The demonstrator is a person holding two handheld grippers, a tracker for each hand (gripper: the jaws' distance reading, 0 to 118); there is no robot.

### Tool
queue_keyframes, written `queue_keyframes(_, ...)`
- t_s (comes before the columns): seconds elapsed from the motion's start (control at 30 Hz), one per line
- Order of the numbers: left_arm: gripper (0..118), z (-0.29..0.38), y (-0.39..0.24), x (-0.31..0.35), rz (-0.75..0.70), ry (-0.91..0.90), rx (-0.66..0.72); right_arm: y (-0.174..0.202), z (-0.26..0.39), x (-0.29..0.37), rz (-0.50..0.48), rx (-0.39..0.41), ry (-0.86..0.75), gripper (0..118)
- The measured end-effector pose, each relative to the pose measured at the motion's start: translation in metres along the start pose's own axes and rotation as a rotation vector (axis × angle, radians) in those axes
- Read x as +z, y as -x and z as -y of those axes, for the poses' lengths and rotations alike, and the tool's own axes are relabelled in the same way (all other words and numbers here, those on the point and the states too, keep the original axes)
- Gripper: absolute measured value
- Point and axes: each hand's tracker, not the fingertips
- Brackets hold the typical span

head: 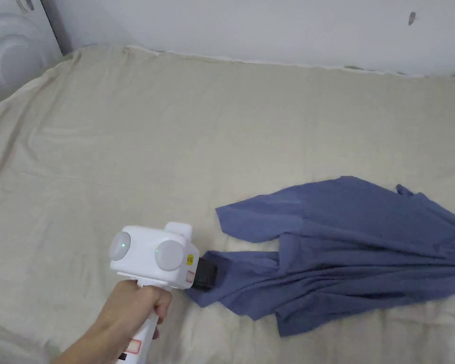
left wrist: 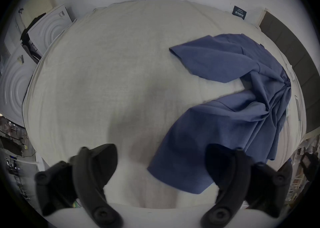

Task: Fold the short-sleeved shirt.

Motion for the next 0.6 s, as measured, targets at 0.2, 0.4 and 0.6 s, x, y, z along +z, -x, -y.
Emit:
queue_keyframes(0.2, 0, 0.001, 0.014, 0.024, 0.093, -0.067, 0.070, 0.001, -0.005, -0.011, -0.001, 0.010, 0.019, 0)
queue_keyframes(0.4, 0, 0.006, 0.005, 0.028, 0.144, -0.012, 0.083, 0.028, -0.062, -0.038, -0.036, 0.158, -0.019, 0)
queue_keyframes(0.6, 0, -0.001, 0.008, 0.025, 0.141, -0.032, 0.053, 0.086, -0.189, -0.133, -0.118, 0.336, 0.014, 0)
